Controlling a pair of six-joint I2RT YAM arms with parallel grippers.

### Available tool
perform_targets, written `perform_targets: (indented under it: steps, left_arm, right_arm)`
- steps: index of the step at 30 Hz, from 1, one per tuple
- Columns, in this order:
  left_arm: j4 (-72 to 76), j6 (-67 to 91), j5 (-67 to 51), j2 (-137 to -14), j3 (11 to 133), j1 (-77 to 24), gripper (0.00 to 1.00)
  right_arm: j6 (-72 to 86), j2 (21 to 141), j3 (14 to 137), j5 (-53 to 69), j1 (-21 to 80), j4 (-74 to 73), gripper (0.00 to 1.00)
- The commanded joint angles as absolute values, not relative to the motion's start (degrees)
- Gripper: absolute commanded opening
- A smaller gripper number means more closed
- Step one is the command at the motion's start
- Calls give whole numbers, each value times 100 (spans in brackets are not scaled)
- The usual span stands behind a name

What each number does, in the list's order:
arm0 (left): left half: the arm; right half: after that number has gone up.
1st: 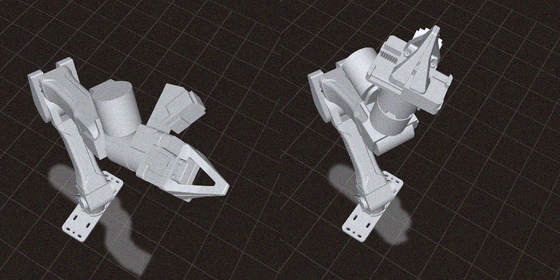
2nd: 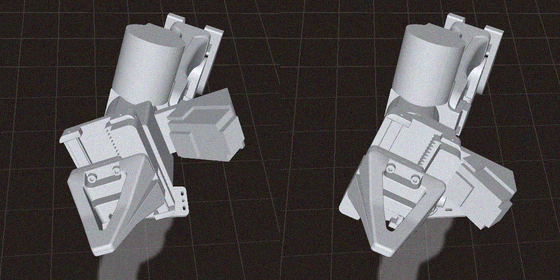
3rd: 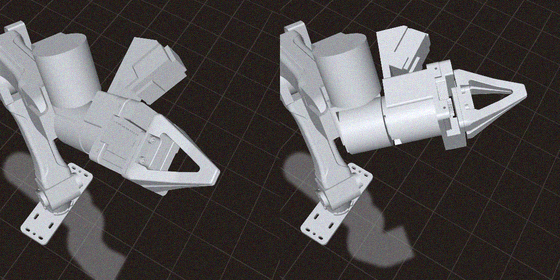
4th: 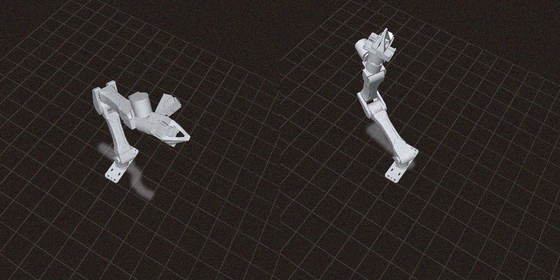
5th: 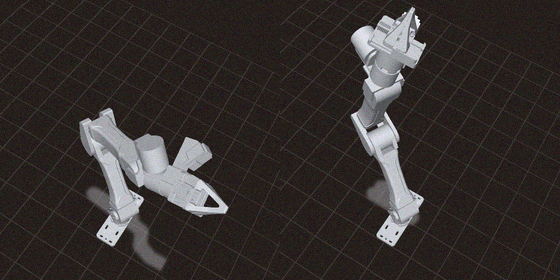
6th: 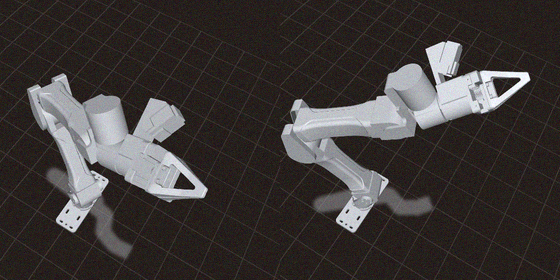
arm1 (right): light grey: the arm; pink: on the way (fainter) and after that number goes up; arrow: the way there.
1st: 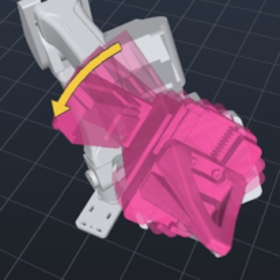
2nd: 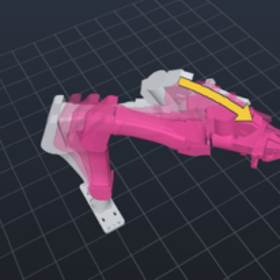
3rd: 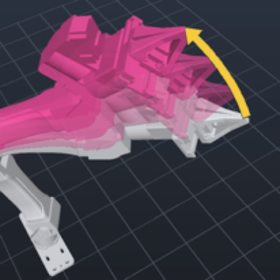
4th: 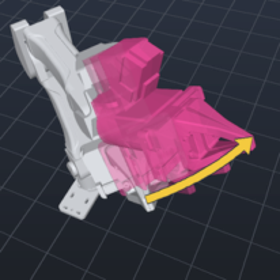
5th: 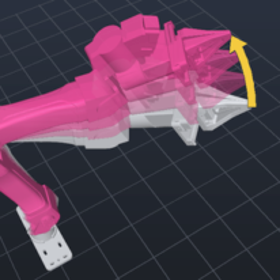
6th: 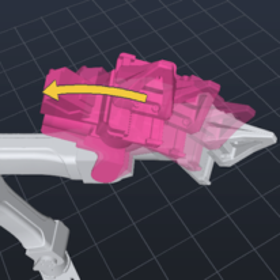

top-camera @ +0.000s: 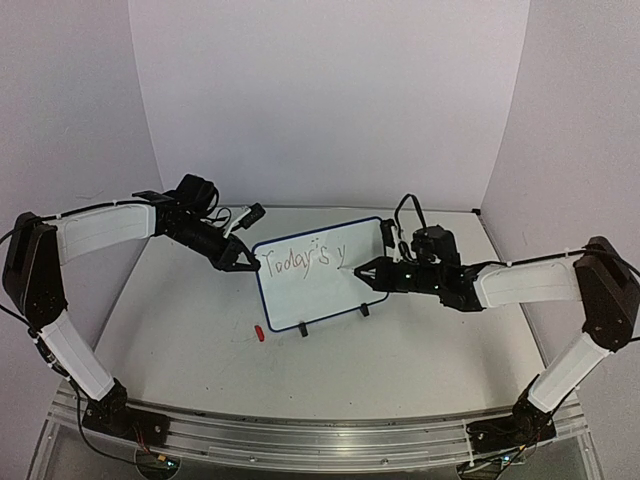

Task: Write a sentence on the whiteboard

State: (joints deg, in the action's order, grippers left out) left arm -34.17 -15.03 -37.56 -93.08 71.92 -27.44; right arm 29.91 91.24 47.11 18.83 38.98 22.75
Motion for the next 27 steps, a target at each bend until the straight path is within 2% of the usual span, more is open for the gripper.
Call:
perform_targets:
  steps: [1,6,27]
  left_arm:
    - [-3472,-1705,-3245,-9519,7278,-2778,0]
    - [-3472,-1706,-3254,-9511,7284,-2777,0]
    - [-3472,-1712,-3255,-9510,7277,-2788,0]
  right_arm:
    - [3079,8724,4626,1986,3911,2539,0]
    - [3031,8176,4602,1623,3895,2390,0]
    - [2918,8682,4900,1447,3659,2355,0]
